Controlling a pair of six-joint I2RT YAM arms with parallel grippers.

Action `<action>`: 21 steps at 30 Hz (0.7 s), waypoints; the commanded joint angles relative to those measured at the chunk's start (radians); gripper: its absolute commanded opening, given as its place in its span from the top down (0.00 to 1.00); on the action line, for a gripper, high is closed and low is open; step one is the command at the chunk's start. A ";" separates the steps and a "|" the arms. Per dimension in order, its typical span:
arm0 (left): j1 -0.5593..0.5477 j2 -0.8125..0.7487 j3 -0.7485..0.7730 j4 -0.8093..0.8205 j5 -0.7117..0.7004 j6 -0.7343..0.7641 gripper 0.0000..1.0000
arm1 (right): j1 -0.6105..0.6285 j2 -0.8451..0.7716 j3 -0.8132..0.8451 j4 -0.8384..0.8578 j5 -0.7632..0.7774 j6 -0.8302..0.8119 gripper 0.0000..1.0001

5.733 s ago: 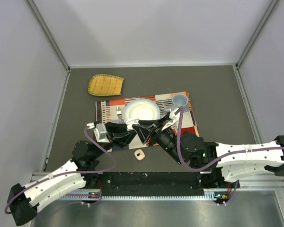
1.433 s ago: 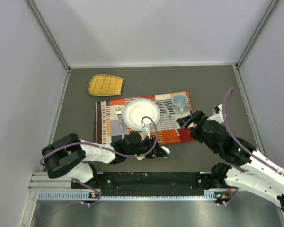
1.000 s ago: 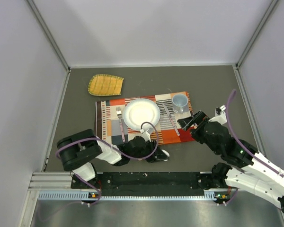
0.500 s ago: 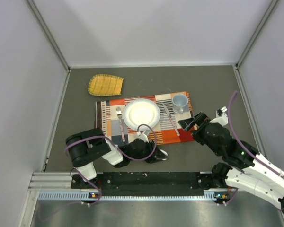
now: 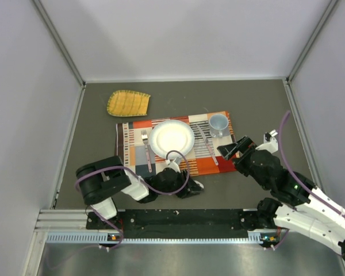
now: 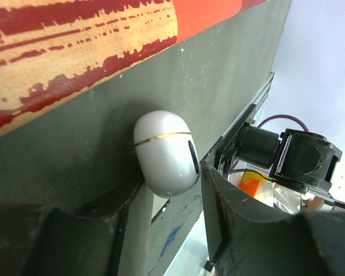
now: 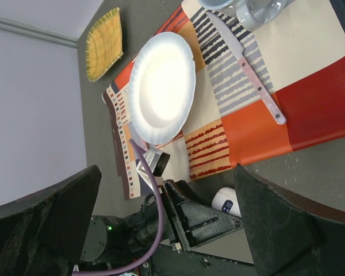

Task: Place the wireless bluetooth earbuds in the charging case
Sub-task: Place the charging case with the earbuds at the center of the board.

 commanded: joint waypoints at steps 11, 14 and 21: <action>-0.006 -0.154 0.037 -0.279 -0.032 0.107 0.56 | -0.006 -0.012 -0.003 0.007 0.010 0.012 0.01; -0.006 -0.204 0.058 -0.333 -0.046 0.160 0.56 | -0.007 -0.012 -0.003 0.007 0.010 0.011 0.01; -0.061 -0.341 0.150 -0.583 -0.156 0.332 0.56 | -0.007 -0.012 0.002 0.007 0.020 0.000 0.01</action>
